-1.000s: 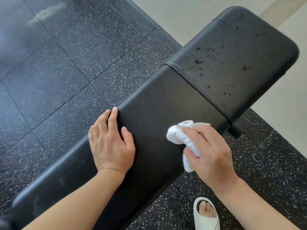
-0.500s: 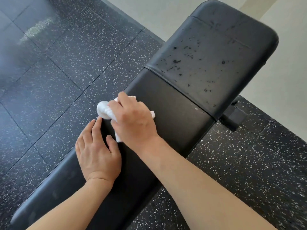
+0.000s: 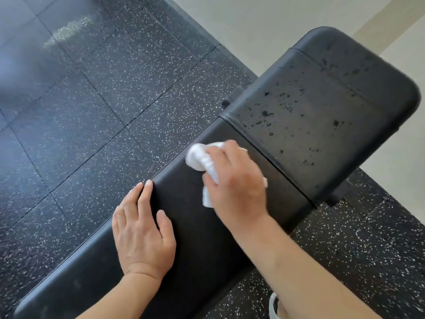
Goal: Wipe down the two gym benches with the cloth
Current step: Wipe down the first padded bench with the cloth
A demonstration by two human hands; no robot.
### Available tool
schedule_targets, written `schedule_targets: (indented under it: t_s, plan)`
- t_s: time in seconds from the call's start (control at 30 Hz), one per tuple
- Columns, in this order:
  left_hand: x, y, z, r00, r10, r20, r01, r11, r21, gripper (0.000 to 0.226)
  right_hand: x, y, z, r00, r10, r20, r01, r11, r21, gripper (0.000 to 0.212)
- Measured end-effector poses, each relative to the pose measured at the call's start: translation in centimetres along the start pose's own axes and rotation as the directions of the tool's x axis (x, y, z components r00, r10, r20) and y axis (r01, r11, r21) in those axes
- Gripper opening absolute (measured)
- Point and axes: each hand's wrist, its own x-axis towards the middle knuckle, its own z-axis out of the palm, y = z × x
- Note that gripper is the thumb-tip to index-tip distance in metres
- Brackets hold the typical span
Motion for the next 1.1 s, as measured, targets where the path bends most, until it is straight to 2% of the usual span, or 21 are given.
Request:
schedule_targets:
  t_s: [0.13,0.23,0.33,0.47,0.67,0.73,0.9,1.0,1.1]
  plan:
    - [0.1,0.3,-0.1,1.0,0.012,0.005,-0.012,1.0,-0.001,0.065,2.9,-5.0,3.8,0.988,-0.064,0.142,0.066,0.998,-0.006,0.019]
    - [0.0,0.2,-0.1,1.0,0.02,0.003,-0.02,1.0,-0.015,0.065,1.7,-5.1,3.5,0.975,-0.127,0.183,0.126,0.992,0.018,0.021]
    - [0.1,0.3,-0.3,1.0,0.001,0.007,0.0,1.0,-0.031,0.065,-1.2,-1.5,0.9,0.983,-0.152,0.102,0.153,0.988,-0.004,0.029]
    - [-0.1,0.3,-0.2,1.0,-0.004,0.004,0.004,0.999,-0.047,0.064,-4.6,4.1,-2.3,0.995,-0.011,-0.101,0.005,0.998,-0.058,0.037]
    - [-0.3,0.3,-0.6,0.999,-0.01,0.042,0.013,0.998,-0.062,0.063,-5.9,0.3,-0.3,0.943,0.233,-0.237,-0.252,0.966,-0.052,0.034]
    - [-0.4,0.3,-0.5,0.999,-0.002,0.042,0.004,0.998,-0.064,0.064,-6.8,-2.2,0.8,0.931,0.274,-0.241,-0.289,0.957,-0.025,0.033]
    - [-0.6,0.2,-0.4,0.999,-0.016,0.043,0.02,0.996,-0.083,0.058,-13.4,-7.3,2.1,0.975,0.174,-0.136,-0.17,0.985,0.041,0.034]
    - [-0.7,0.2,-0.4,0.999,-0.018,0.048,0.022,0.997,-0.08,0.057,-18.3,-6.3,0.7,0.982,0.155,-0.109,-0.141,0.982,0.122,0.041]
    - [-0.9,0.3,-0.5,0.999,-0.025,0.046,0.028,0.997,-0.07,0.057,-20.7,-3.9,-1.2,0.984,0.136,-0.118,-0.121,0.984,0.128,0.047]
